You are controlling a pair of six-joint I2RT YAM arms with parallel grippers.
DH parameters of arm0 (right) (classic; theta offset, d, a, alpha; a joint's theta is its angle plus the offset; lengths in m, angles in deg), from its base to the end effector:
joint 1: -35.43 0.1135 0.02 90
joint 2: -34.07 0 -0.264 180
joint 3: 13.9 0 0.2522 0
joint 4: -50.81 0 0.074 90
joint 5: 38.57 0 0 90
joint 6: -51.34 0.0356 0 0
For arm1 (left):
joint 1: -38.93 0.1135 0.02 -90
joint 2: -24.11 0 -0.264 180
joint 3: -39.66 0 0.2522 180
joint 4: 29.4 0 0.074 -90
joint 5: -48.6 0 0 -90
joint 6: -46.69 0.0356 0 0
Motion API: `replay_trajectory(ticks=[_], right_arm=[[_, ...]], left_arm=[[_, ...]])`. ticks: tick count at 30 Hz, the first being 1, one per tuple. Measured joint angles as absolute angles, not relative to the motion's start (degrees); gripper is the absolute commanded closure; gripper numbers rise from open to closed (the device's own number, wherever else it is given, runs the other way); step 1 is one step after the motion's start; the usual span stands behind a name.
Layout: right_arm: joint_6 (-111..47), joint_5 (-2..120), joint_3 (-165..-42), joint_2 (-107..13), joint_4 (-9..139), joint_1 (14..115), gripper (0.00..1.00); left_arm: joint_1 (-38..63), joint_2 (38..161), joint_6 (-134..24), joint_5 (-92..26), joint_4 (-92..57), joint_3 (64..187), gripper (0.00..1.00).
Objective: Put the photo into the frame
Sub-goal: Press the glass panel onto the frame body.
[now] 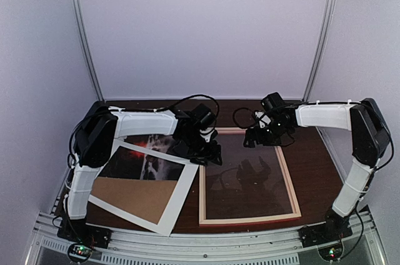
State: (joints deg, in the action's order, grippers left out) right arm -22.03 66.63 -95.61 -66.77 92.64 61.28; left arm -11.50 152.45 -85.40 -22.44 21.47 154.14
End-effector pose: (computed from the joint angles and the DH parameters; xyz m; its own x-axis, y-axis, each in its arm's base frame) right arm 0.3204 0.1656 0.1954 -0.9071 -0.1326 -0.3995 -0.2877 0.8881 0.3586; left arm 0.2934 -0.3732 0.1628 -0.9754 0.1851 -0.1198 0.2204 0.8350 -0.5042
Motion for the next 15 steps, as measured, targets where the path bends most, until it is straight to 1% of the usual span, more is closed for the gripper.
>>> replay_trajectory(ticks=[15], right_arm=[[-21.71, 65.47, -93.66, -66.42, 93.54, 61.26, 0.08]], left_arm=[[-13.06, 153.58, -85.40, -26.48, 25.34, 156.50, 0.36]])
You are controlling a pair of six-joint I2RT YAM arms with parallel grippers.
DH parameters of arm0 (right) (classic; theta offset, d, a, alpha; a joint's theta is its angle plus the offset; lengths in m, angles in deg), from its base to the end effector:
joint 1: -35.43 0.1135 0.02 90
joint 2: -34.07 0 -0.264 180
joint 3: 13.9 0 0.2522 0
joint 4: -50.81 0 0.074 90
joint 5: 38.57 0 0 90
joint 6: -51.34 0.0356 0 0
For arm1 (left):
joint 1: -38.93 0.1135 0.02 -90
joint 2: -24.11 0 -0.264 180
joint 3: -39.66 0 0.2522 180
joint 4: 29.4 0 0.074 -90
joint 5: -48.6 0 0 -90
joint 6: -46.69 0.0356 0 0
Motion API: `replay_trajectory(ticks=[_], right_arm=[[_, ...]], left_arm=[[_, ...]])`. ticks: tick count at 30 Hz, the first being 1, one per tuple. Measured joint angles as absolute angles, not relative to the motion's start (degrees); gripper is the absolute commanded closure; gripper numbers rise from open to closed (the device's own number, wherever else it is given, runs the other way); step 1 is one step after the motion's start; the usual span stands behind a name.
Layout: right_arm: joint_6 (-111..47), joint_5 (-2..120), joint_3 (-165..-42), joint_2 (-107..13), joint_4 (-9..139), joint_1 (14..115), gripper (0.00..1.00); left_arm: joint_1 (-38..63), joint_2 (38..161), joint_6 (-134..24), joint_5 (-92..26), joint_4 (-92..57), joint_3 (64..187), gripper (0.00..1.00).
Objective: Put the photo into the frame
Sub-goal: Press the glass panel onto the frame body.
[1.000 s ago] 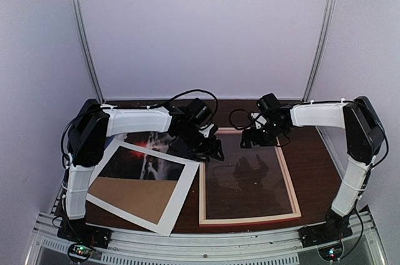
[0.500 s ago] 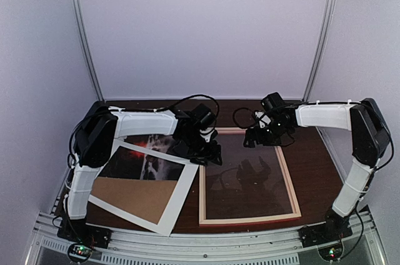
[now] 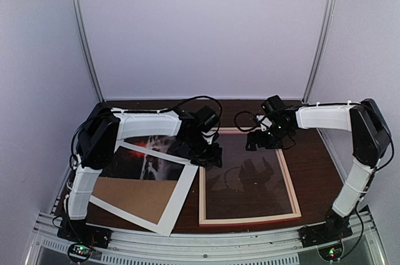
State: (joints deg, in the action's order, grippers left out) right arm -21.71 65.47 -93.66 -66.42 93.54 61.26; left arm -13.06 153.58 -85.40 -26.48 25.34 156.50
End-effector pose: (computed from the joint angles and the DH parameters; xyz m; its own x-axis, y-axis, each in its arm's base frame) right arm 0.3135 0.1613 0.1867 -0.9219 -0.1321 -0.3641 -0.2629 0.9037 0.3379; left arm 0.2857 -0.3804 0.1621 -0.9730 0.1931 -0.1262 0.2293 0.8711 -0.4343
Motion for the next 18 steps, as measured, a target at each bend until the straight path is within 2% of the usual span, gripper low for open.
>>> replay_trajectory(ticks=[18], right_arm=[[-21.53, 64.03, -93.66, -64.56, 94.87, 60.14, 0.07]], left_arm=[[-16.05, 156.01, -81.11, -33.74, 28.99, 160.72, 0.36]])
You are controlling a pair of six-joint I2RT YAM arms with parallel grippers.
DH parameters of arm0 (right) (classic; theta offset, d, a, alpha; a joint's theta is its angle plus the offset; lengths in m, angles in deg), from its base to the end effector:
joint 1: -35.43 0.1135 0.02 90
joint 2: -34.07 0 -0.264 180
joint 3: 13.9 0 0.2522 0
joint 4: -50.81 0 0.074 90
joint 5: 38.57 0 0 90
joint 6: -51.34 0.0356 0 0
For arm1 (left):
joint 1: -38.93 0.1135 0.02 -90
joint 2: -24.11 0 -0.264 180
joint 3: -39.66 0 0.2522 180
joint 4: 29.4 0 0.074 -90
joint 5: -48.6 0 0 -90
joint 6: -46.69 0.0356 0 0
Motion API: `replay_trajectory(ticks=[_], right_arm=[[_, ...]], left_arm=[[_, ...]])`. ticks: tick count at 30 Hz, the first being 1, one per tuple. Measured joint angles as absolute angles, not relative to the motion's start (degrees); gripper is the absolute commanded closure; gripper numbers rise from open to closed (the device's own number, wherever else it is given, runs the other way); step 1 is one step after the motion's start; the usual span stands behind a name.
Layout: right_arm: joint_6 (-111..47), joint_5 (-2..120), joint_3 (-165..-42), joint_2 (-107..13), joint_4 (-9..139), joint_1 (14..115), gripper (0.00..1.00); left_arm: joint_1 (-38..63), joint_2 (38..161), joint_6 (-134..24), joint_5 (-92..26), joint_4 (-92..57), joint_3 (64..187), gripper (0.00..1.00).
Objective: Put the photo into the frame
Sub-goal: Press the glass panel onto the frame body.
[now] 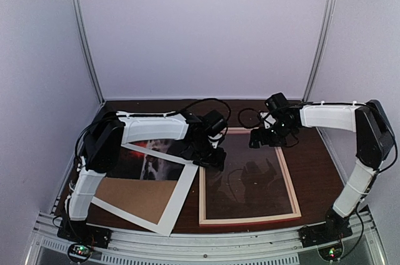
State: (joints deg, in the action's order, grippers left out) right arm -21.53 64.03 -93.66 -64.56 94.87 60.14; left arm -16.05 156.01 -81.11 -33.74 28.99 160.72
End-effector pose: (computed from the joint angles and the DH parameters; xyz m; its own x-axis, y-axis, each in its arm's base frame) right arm 0.3127 0.1524 0.1961 -0.9198 -0.1068 -0.3777 -0.2378 0.9172 0.3197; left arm 0.2732 -0.3981 0.1604 -0.9381 0.2802 -0.2038 0.3339 0.8881 -0.3158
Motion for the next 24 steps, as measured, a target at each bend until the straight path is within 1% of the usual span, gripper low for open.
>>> replay_trajectory(ticks=[7, 16, 24], right_arm=[[-21.55, 63.30, -93.03, -61.61, 95.03, 59.11, 0.07], [-21.75, 62.93, -92.85, -61.44, 95.29, 58.81, 0.07], [-22.03, 61.82, -92.85, -61.44, 96.27, 58.74, 0.07]], left_arm=[[-16.09, 156.01, -77.13, -36.95, 27.65, 161.29, 0.36], [-14.56, 156.27, -74.20, -42.07, 26.58, 166.43, 0.36], [-10.83, 163.42, -71.60, -43.64, 24.48, 174.91, 0.36]])
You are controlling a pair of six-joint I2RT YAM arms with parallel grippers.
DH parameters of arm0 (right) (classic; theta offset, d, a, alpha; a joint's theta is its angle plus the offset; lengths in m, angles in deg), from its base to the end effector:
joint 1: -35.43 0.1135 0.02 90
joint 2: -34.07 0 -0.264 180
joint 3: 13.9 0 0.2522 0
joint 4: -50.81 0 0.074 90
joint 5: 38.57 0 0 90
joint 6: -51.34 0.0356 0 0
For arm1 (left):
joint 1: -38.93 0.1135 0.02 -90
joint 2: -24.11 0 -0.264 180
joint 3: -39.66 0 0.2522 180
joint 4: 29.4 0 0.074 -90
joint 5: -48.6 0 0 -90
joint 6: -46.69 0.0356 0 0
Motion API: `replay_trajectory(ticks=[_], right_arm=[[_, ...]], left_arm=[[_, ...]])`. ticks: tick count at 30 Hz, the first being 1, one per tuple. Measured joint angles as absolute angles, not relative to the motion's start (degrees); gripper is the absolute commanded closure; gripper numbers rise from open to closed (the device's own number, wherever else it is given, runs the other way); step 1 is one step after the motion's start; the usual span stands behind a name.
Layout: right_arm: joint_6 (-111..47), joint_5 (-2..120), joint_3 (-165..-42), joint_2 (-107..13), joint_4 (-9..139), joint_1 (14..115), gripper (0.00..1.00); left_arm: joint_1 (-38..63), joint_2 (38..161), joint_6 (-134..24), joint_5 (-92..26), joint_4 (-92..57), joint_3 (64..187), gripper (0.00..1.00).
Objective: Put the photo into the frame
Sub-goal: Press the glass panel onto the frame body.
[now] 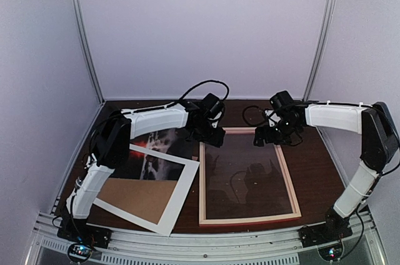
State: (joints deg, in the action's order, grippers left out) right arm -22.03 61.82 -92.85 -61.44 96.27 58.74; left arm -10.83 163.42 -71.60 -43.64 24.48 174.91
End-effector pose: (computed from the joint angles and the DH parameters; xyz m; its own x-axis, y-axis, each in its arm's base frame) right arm 0.3081 0.1397 0.2081 -0.9107 -0.0859 -0.4040 -0.2153 0.9335 0.2869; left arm 0.3434 -0.4036 0.1749 -0.8372 0.2562 -0.4831 0.4004 0.8889 -0.2224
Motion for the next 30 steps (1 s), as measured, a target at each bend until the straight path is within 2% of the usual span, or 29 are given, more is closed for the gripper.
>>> replay_trajectory(ticks=[10, 30], right_arm=[[-22.01, 61.64, -92.74, -61.44, 96.51, 58.48, 0.07], [-21.84, 61.67, -91.78, -61.44, 95.92, 58.44, 0.07]], left_arm=[[-9.47, 169.78, -69.99, -45.72, 23.13, 180.53, 0.36], [-9.36, 165.67, -76.87, -46.28, 24.83, 178.06, 0.35]])
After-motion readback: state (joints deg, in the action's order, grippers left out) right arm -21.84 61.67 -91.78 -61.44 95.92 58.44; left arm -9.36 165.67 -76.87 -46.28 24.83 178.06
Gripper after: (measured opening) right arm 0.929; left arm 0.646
